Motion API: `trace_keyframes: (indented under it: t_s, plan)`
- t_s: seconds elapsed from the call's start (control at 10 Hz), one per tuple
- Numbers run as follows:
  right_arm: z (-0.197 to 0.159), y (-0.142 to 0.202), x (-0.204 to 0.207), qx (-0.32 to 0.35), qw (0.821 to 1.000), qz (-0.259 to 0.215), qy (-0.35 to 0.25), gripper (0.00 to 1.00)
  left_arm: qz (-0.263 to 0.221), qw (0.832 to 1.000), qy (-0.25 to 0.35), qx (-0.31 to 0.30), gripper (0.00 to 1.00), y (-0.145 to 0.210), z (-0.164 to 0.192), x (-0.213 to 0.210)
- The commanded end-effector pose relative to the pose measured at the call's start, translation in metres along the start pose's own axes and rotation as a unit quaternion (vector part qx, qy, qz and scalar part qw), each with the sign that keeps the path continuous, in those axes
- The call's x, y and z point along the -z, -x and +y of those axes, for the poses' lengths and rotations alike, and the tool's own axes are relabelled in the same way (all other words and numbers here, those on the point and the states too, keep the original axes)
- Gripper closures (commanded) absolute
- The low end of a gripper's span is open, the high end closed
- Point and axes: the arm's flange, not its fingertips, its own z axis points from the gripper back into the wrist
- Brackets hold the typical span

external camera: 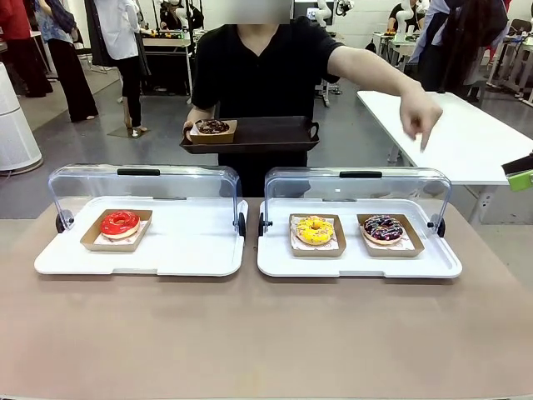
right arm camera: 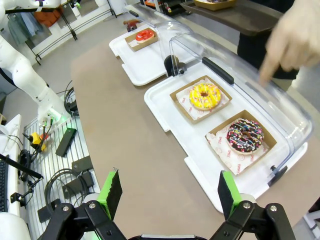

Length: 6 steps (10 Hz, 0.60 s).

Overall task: Provide the desired donut to the person.
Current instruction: Pick up and lift the Paper togo box containing the Donut pointed at by the person.

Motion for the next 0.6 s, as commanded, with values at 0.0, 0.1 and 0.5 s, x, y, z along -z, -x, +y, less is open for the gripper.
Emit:
trace_keyframes:
  t_s: [0.0,0.1,0.5]
  plan:
    - [-0.0024,-0.0011,0.0007,-0.006,1.000,-0.017,-0.005,0.00,0.000,1.000,-0.001,0.001,0.00,-0.0007,0.0000,-0.0012]
    - [-0.0024,-0.0011,0.0007,-0.006,1.000,-0.017,-0.005,0.00,0.000,1.000,-0.001,0.001,0.00,-0.0007,0.0000,-0.0012]
    - [-0.0024,-0.0011,0.0007,-0.006,1.000,-0.017,-0.005,0.00,0.000,1.000,-0.001,0.001,0.00,-0.0007,0.0000,-0.0012]
